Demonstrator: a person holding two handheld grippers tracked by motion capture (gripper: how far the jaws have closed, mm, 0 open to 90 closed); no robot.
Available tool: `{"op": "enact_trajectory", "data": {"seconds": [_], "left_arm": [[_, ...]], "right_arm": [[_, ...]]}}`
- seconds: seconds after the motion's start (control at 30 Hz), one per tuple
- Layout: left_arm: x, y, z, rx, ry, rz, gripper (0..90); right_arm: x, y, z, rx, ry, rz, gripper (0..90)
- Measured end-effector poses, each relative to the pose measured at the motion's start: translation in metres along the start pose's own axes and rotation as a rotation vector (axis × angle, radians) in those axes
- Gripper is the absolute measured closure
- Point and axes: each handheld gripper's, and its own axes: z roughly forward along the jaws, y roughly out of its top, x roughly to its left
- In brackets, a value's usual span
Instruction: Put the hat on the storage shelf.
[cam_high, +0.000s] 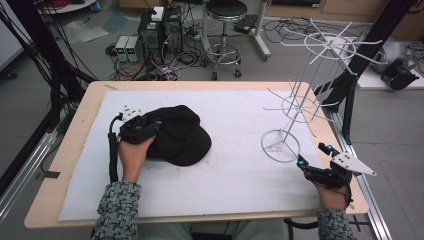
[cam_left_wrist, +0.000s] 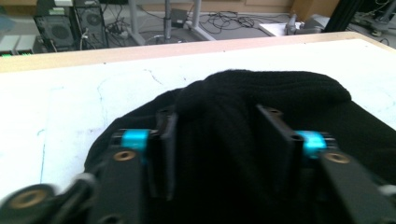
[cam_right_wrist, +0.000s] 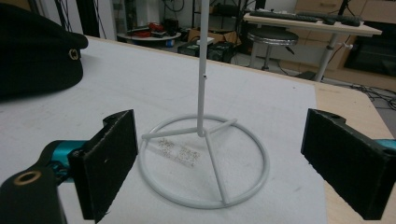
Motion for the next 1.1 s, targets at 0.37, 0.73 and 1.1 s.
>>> {"op": "enact_trajectory", "data": {"seconds": [0.37,0.73,1.1], "left_arm": [[-0.003,0.003,-0.007,-0.013,-0.042,0.027,73.9],[-0.009,0.012,-0.026,-0.140,-0.159,0.044,76.4],[-0.029,0.045,-0.049,-0.249,-0.255,0.089,76.9]], "right_arm": [[0.000,0.000,0.001,0.000,0.003,0.007,10.0],[0.000,0.000,0.001,0.000,0.003,0.007,10.0],[-0.001,0.000,0.000,-0.005,0.004,0.010,10.0]]}}
